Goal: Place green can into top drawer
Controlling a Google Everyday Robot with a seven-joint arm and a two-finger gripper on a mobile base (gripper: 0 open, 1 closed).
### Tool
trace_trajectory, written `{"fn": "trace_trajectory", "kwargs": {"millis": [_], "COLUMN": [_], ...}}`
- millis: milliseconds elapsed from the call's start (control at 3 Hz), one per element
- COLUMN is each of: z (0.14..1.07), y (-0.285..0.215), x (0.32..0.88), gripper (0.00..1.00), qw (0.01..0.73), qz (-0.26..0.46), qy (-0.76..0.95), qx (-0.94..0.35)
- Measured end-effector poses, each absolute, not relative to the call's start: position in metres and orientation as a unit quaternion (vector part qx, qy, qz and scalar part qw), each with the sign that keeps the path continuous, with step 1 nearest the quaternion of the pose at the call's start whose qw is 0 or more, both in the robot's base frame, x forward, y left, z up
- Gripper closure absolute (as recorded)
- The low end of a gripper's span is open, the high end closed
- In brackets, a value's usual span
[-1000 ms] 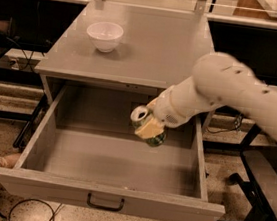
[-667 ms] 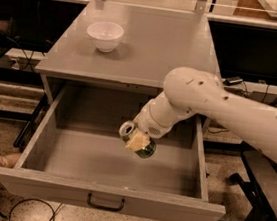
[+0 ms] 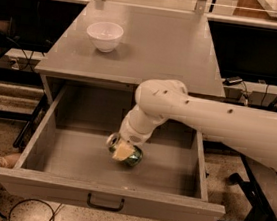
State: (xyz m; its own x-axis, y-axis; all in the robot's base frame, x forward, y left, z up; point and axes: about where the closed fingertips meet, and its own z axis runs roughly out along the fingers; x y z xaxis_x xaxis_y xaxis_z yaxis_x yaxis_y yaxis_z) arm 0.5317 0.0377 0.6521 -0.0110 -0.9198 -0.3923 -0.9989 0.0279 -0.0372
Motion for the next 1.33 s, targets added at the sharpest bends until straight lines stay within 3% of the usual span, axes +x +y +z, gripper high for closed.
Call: {"fn": "trace_trajectory", "kwargs": {"millis": [1000,1333], "z": [0.627,0.63], "y": [0.059,0.058], "x": [0.536,0.537], "gripper": [0.1,0.0], "qw": [0.136,0.14], "qz": [0.137,0.137], "qy": [0.693,0.695], "qx": [-0.695,-0.692]}}
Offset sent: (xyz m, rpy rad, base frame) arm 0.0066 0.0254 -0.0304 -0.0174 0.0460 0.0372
